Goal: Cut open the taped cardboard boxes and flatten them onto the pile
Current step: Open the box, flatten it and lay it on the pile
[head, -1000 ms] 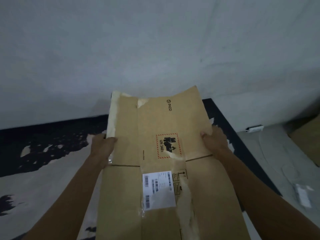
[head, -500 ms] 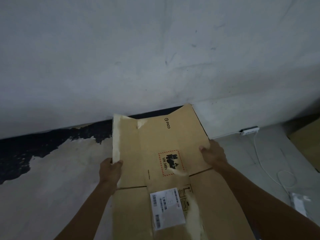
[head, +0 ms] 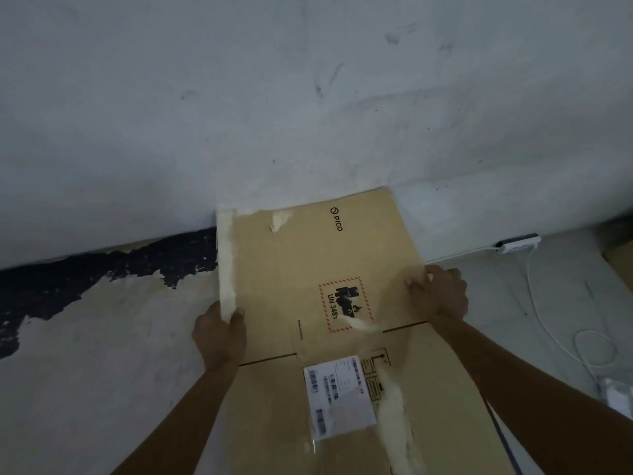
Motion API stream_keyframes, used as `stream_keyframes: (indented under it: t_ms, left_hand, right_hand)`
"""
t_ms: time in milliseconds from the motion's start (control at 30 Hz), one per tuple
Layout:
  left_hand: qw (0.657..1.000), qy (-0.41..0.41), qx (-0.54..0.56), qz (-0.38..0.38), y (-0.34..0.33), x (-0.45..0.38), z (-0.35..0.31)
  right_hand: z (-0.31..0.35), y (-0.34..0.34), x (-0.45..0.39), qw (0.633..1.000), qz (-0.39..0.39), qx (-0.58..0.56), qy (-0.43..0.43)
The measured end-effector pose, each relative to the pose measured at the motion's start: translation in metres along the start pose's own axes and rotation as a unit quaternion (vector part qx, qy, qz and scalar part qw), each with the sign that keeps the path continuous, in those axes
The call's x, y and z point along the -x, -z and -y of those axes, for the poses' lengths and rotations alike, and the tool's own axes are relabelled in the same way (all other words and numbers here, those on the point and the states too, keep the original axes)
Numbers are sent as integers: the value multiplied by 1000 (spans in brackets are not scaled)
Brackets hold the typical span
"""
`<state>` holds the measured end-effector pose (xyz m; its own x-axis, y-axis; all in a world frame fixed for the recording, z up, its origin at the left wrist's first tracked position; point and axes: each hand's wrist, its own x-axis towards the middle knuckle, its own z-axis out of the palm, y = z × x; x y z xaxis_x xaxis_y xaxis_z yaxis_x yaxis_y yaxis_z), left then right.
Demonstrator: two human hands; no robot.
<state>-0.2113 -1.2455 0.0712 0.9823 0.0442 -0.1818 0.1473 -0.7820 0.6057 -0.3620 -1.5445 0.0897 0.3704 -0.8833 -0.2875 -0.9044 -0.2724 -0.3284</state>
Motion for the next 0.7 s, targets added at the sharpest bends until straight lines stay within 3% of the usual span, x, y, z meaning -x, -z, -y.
stream_keyframes:
  t_ms: [133,300,500,700]
  left_hand:
    - [987,15,-154,40,-1,-3,4]
    - [973,8,-209,96,-8,0,3]
    - [987,6,-124,106,-8,-6,7]
    - [993,8,0,114,15,-14,12]
  right_hand:
    - [-4,-9,-6,999,42,-13,11]
    - [-3,-17,-7,997,59,-37,21]
    - [-6,-8,-3,994,91,-67,8]
    - [9,-4,42,991,39,-9,131]
